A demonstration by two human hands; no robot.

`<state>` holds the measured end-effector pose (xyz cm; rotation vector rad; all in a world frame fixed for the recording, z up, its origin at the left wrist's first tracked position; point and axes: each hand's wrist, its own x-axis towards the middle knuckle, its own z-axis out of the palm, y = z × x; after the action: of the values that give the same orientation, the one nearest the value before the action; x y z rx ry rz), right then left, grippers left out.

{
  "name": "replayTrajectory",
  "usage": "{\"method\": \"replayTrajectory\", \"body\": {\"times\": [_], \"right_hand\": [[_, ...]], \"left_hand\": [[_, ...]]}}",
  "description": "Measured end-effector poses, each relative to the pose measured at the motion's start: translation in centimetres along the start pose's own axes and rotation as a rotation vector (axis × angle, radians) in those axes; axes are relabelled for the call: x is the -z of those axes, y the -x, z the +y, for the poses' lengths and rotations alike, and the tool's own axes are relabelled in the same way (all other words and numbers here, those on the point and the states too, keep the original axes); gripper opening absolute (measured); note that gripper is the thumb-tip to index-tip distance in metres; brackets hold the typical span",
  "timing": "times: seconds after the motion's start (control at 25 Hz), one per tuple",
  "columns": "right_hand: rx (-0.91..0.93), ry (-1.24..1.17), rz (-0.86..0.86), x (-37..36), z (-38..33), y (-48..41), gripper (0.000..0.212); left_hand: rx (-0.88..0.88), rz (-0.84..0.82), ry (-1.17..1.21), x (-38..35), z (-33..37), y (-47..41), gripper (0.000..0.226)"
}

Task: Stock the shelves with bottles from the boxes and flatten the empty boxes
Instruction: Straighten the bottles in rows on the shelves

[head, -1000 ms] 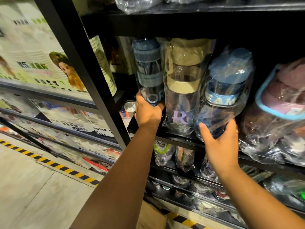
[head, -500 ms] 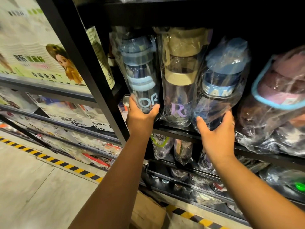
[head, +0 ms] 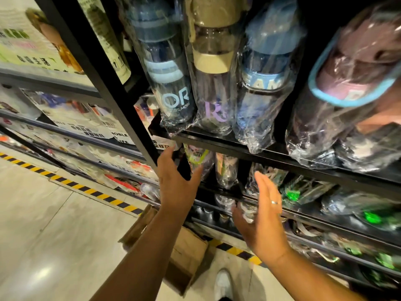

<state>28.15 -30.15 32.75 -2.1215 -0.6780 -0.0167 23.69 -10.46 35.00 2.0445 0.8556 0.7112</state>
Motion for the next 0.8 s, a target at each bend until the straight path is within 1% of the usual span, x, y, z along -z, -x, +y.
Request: {"method": "replayTrajectory", "body": {"times": [0.08,0.16,0.28,0.4,0.48,0.56,0.6,0.72,0.8], "right_hand": [[-0.109,0.024,-0.116,-0.7,1.7,0.8,0.089],[-0.211,-0.021,-0.204,-1.5,3.1,1.0,0.088],[-0.326,-0.095,-0.278,-3.2,5.2,0.1,0.085],[-0.489,-0.228,-0.332,-6.4,7.3,-1.7,0.092],[-0.572,-0.277,-0.310,-8.7,8.1,-2.8,0.091],[-0.590,-0.229,-0.241,-11.5,8.7,-3.8,0.085],[-0.606,-0.206,-0.197,-12.8,8.9,-4.2,0.086],[-0.670,-0.271,-0.004,-16.0,10.0,-5.5,0.105],[-0.675,-0.309,0.111,-17.2,10.9,-6.4,0.107]], "left_hand": [[0.032,-0.071,-0.056,-0.8,-1.5,1.9,0.076],[0.124,-0.150,-0.061,-1.5,-2.8,2.8,0.076],[0.258,-0.247,-0.023,-2.8,-5.4,2.5,0.080],[0.282,-0.296,-0.012,-4.5,-8.1,0.9,0.087],[0.281,-0.306,-0.038,-5.8,-9.4,-0.7,0.092],[0.267,-0.313,-0.058,-7.3,-11.0,-2.8,0.094],[0.254,-0.326,-0.053,-8.2,-12.1,-3.8,0.095],[0.262,-0.379,-0.060,-10.4,-14.8,-6.3,0.103],[0.232,-0.384,-0.064,-11.5,-15.7,-7.1,0.107]]}}
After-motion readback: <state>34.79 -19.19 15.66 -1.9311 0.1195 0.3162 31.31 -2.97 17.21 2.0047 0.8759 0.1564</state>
